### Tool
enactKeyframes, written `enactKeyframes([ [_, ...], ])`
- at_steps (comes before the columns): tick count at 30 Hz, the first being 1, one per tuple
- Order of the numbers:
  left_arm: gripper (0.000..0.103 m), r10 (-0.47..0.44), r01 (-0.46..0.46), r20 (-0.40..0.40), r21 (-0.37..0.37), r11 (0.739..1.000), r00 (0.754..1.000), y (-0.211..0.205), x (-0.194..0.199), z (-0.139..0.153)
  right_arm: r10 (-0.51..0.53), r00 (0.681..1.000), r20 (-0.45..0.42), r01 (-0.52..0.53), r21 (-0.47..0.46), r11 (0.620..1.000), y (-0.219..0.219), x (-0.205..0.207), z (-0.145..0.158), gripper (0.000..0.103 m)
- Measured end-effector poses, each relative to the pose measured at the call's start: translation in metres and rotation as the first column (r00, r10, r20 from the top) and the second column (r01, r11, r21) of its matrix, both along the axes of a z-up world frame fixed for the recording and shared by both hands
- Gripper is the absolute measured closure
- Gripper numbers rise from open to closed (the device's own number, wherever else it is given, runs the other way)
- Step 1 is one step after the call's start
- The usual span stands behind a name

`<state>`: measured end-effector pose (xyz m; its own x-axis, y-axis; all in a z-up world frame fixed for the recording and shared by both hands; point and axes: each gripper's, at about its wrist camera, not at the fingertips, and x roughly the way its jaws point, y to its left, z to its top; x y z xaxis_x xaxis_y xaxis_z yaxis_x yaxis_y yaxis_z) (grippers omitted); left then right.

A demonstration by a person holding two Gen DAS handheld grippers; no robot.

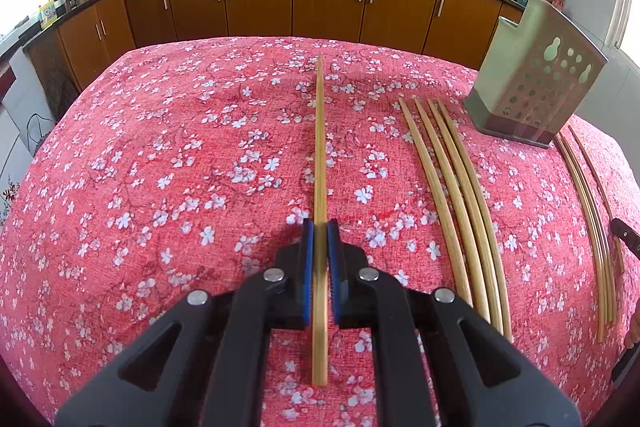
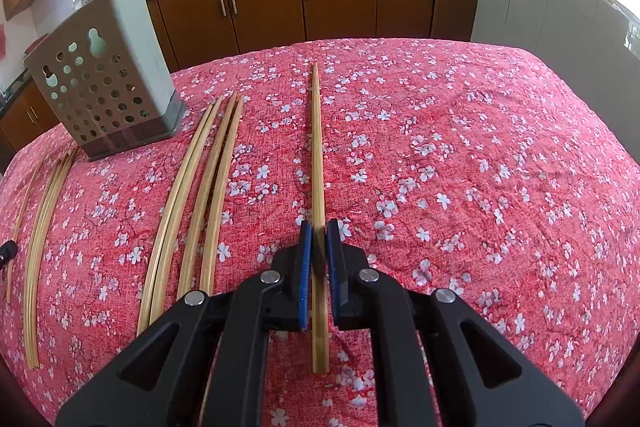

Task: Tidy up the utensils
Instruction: 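Lower the left tool onto the middle bamboo chopsticks and grasp one while the right tool grasps another, then lift the left tool's chopstick over the perforated holder while the right tool carries its chopstick there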

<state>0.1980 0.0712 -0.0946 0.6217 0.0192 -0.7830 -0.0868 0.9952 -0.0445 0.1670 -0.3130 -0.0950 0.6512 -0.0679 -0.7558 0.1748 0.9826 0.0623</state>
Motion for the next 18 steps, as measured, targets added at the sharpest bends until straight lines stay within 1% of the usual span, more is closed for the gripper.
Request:
enactKeyframes([
  [1, 0.092, -0.001, 0.001, -0.001, 0.005, 1.000, 1.000, 0.000, -0.001, 0.000, 0.003, 1.000, -0.001, -0.003, -0.005, 1.000, 0.001, -0.001, 0.000, 0.094],
  [3, 0.092, -0.012, 0.012, -0.007, 0.038, 0.999, 1.000, -0.004, -0.006, 0.000, 0.014, 1.000, -0.004, -0.014, -0.017, 1.000, 0.002, -0.004, 0.000, 0.094],
  [6, 0.091, -0.023, 0.023, -0.007, 0.053, 0.998, 1.000, -0.006, -0.014, -0.001, 0.024, 1.000, -0.003, -0.024, -0.019, 1.000, 0.002, -0.011, -0.001, 0.094],
  [7, 0.094, -0.027, 0.027, -0.007, 0.055, 0.998, 1.000, -0.006, -0.015, -0.001, 0.028, 1.000, -0.003, -0.028, -0.016, 0.999, 0.002, -0.011, -0.001, 0.094],
  [10, 0.095, -0.038, 0.039, -0.014, 0.080, 0.996, 0.999, -0.008, -0.015, 0.000, 0.021, 1.000, -0.004, -0.021, -0.009, 1.000, 0.000, -0.012, 0.001, 0.095],
  [11, 0.095, -0.038, 0.039, -0.011, 0.088, 0.995, 0.999, -0.009, -0.017, 0.002, 0.015, 1.000, 0.010, -0.015, 0.002, 1.000, -0.002, -0.014, 0.006, 0.095],
  [12, 0.095, -0.042, 0.042, 0.001, 0.093, 0.995, 0.999, -0.008, -0.019, 0.007, 0.012, 0.999, 0.030, -0.012, 0.006, 1.000, -0.004, -0.016, 0.012, 0.095],
  [13, 0.095, -0.048, 0.045, 0.031, 0.102, 0.994, 0.998, -0.008, -0.022, 0.016, 0.013, 0.999, 0.050, -0.013, 0.006, 1.000, -0.005, -0.019, 0.018, 0.095],
  [15, 0.095, -0.052, 0.044, 0.081, 0.106, 0.993, 0.995, -0.007, -0.028, 0.034, 0.013, 0.993, 0.118, -0.013, -0.007, 1.000, -0.007, -0.024, 0.041, 0.095],
  [18, 0.095, -0.044, 0.030, 0.187, 0.079, 0.996, 0.981, 0.000, -0.034, 0.073, 0.014, 0.977, 0.212, -0.011, -0.019, 1.000, -0.008, -0.030, 0.074, 0.095],
])
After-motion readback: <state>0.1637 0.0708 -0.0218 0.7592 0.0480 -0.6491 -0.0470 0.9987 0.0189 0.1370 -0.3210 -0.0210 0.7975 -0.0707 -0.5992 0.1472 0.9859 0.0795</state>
